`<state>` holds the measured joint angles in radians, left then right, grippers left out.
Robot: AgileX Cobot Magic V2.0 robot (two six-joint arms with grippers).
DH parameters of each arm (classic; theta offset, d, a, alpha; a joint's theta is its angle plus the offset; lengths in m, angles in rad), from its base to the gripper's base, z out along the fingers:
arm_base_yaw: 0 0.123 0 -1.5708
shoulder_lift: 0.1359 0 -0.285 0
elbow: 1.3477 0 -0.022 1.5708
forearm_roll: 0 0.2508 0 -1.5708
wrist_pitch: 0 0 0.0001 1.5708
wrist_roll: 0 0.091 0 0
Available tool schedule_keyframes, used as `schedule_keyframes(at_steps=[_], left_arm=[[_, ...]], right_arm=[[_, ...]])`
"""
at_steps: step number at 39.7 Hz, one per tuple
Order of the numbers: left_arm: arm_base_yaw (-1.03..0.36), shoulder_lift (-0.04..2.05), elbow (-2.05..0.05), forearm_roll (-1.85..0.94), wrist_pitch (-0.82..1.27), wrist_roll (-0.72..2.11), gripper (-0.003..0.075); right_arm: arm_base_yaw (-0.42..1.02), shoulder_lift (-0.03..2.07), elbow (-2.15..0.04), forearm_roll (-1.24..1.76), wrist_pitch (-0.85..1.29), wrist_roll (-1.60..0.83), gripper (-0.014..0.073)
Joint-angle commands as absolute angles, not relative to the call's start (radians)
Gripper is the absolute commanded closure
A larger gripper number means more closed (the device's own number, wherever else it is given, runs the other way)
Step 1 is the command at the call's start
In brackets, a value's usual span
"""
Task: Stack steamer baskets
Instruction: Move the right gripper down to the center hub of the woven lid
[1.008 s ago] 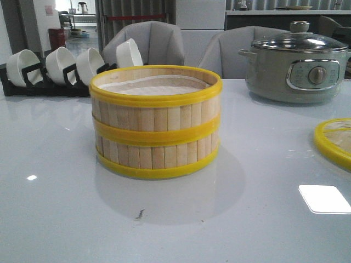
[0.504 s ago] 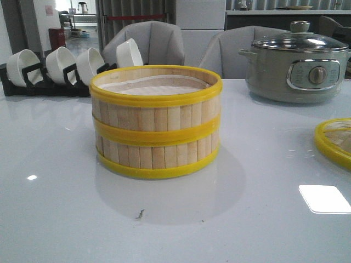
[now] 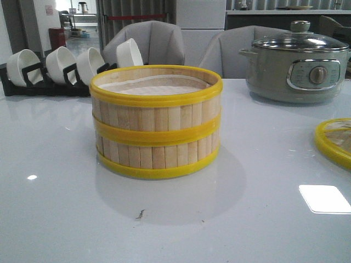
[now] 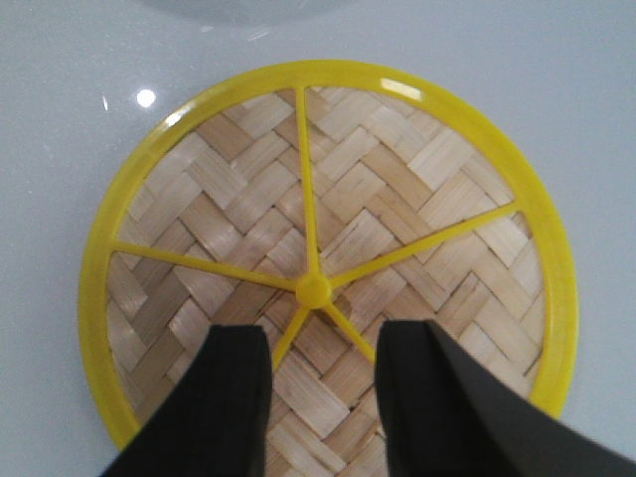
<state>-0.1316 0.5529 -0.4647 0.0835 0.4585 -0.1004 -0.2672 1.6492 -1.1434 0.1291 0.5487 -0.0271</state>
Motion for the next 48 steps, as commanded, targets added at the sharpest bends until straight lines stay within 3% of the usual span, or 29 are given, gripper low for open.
schedule_keyframes(at_steps=[1, 48], left_arm=[[-0.137, 0.554, -0.493, 0.079, 0.381, -0.107, 0.0636], [-0.137, 0.554, -0.493, 0.079, 0.381, -0.107, 0.0636]], right_arm=[[-0.268, 1.632, -1.182, 0.123, 0.481, -0.038, 0.0218], [-0.231, 1.775, -1.26, 0.123, 0.518, -0.038, 0.0218]])
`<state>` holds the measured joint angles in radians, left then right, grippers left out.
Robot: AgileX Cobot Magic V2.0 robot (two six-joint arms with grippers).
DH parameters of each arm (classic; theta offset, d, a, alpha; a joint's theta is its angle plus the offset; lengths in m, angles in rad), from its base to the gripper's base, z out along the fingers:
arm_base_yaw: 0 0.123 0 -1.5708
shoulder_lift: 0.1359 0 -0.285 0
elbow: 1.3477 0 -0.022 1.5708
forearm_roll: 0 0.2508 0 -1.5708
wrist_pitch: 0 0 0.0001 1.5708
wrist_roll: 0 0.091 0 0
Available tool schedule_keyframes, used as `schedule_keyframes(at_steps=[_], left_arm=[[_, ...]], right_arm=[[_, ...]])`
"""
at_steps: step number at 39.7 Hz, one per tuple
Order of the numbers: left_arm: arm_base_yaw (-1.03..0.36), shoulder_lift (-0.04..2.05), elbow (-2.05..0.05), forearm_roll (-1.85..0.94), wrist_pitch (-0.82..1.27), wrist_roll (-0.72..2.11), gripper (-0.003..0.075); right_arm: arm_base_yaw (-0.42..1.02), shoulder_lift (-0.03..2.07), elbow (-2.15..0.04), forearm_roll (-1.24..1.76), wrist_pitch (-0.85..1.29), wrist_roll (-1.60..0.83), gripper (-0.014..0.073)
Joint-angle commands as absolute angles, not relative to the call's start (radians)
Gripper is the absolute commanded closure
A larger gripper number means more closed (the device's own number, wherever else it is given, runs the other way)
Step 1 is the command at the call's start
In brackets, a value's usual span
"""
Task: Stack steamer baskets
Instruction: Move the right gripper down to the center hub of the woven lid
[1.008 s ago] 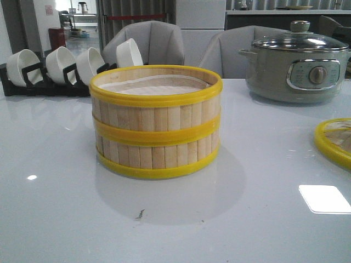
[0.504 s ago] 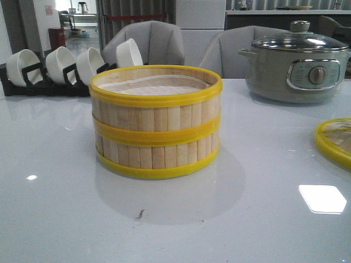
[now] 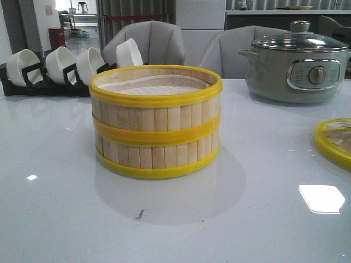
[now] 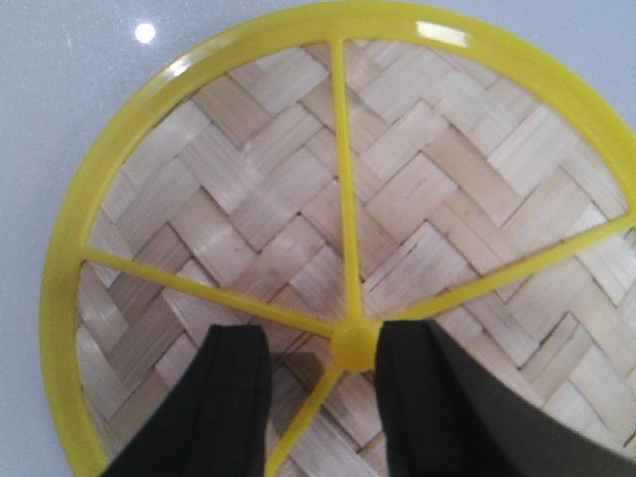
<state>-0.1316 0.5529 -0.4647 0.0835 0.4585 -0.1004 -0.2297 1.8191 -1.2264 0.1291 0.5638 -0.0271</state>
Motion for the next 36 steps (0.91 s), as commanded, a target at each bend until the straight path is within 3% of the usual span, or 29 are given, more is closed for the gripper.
schedule_keyframes(at_steps=[1, 21, 27, 33, 36], left_arm=[[-0.137, 0.554, -0.493, 0.079, 0.381, -0.107, 0.0636], [-0.137, 0.554, -0.493, 0.079, 0.381, -0.107, 0.0636], [-0.137, 0.554, -0.493, 0.079, 0.381, -0.107, 0.0636], [-0.137, 0.554, -0.493, 0.079, 0.381, -0.107, 0.0636], [-0.137, 0.554, -0.493, 0.079, 0.381, -0.107, 0.0636]], right_arm=[[-0.231, 1.776, -1.26, 0.123, 0.517, -0.038, 0.0218], [-0.231, 1.807, -1.26, 0.123, 0.518, -0.038, 0.0223], [-0.231, 1.807, -1.26, 0.123, 0.518, -0.038, 0.034], [-0.231, 1.807, -1.26, 0.123, 0.524, -0.038, 0.0568], [-0.229, 1.803, -1.26, 0.123, 0.532, -0.038, 0.0559]])
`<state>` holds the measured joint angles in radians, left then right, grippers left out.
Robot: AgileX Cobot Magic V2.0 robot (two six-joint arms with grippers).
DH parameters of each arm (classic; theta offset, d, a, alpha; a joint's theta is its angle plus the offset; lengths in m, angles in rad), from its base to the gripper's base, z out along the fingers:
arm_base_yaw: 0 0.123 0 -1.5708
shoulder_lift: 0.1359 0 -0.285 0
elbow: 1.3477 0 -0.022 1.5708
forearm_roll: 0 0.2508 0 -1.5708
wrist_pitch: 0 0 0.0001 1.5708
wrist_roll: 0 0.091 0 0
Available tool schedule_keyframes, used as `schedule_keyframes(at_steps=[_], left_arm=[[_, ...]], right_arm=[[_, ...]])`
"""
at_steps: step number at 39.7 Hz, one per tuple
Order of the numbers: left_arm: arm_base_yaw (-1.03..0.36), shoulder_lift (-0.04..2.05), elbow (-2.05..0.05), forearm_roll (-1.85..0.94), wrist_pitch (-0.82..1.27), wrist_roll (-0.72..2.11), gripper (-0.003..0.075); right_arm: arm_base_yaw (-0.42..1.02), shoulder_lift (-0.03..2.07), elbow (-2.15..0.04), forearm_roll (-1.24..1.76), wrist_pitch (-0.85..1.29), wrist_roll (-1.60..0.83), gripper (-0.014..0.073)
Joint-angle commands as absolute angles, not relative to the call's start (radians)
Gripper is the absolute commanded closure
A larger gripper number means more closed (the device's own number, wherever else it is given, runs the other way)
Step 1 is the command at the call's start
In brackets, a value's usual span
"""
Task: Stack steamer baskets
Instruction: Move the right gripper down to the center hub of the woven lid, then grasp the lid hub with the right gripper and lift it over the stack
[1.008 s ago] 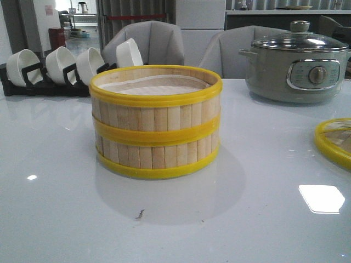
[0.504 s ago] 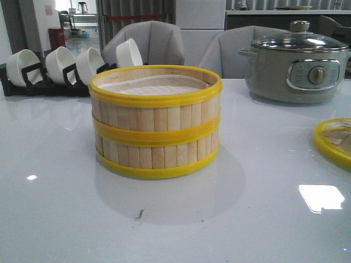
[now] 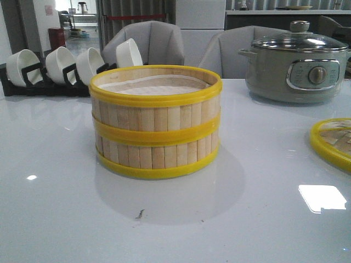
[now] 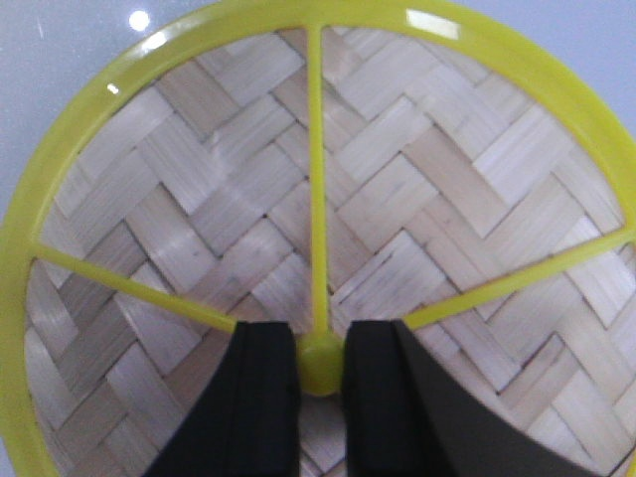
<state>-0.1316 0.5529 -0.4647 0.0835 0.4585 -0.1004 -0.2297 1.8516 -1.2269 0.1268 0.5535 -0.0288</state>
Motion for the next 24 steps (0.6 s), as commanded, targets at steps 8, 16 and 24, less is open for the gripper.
schedule_keyframes(at_steps=[8, 16, 24], left_arm=[[-0.137, 0.554, -0.493, 0.079, 0.381, -0.107, 0.0636], [-0.137, 0.554, -0.493, 0.079, 0.381, -0.107, 0.0636], [-0.137, 0.554, -0.493, 0.079, 0.381, -0.107, 0.0636]], right_arm=[[-0.195, 1.745, -1.26, 0.123, 0.542, -0.038, 0.0565], [-0.103, 1.653, -1.329, 0.123, 0.605, -0.038, 0.0565], [0.042, 1.639, -1.516, 0.123, 0.793, -0.038, 0.0565]])
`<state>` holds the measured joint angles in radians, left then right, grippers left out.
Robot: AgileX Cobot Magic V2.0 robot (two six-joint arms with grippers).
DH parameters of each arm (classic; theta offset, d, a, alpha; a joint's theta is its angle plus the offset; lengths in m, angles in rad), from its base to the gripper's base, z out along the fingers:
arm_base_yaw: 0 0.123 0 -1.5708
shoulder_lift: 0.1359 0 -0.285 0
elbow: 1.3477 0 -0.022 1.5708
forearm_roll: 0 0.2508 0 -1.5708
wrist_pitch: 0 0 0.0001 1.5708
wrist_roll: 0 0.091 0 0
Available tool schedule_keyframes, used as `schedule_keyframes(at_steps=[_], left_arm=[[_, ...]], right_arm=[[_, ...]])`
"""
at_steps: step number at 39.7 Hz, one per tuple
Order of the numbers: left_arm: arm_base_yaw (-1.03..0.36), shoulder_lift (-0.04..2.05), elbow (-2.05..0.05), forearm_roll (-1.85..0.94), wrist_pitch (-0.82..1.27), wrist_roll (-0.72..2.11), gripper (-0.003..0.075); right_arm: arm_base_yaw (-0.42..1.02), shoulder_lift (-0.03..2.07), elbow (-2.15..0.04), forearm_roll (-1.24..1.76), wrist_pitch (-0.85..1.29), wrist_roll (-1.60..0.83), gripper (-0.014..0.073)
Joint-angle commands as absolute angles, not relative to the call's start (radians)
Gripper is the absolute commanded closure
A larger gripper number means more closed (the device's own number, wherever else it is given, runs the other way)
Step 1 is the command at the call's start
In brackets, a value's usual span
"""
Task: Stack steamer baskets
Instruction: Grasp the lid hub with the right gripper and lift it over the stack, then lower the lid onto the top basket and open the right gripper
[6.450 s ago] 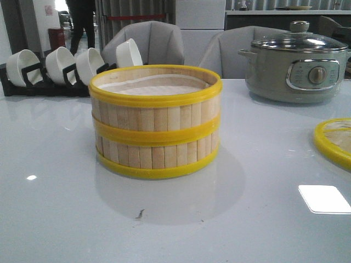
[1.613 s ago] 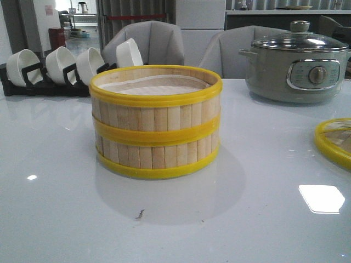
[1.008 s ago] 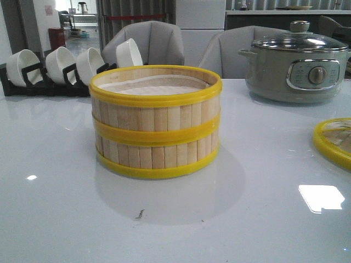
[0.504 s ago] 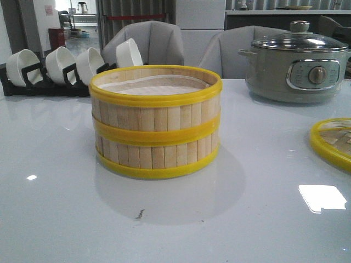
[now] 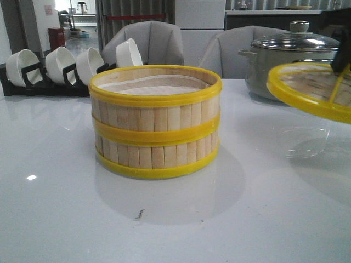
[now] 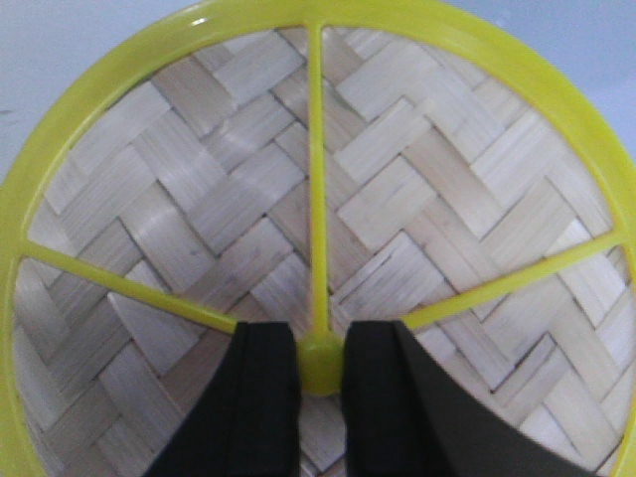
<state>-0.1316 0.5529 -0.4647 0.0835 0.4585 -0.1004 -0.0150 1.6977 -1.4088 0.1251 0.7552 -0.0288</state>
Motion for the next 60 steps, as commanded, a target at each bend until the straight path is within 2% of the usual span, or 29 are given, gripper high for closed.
schedule_keyframes(at_steps=[1, 13, 25, 32, 60], left_arm=[[-0.137, 0.554, -0.493, 0.079, 0.381, -0.107, 0.0636], [-0.137, 0.554, -0.493, 0.079, 0.381, -0.107, 0.0636], [-0.137, 0.554, -0.493, 0.079, 0.381, -0.107, 0.0636], [-0.137, 0.554, -0.493, 0.079, 0.381, -0.107, 0.0636], [-0.137, 0.554, -0.493, 0.079, 0.381, -0.107, 0.0636]], right_arm=[[0.061, 1.64, -1.543, 0.123, 0.811, -0.038, 0.0565], [0.346, 1.706, -1.809, 0.123, 0.886, -0.038, 0.0565], [0.536, 1.957, -2.158, 0.118, 1.049, -0.038, 0.0565], [0.564, 2.042, -2.248, 0.058, 1.107, -0.038, 0.0565], [0.563, 2.089, -2.253, 0.0, 1.055, -0.019, 0.0565]])
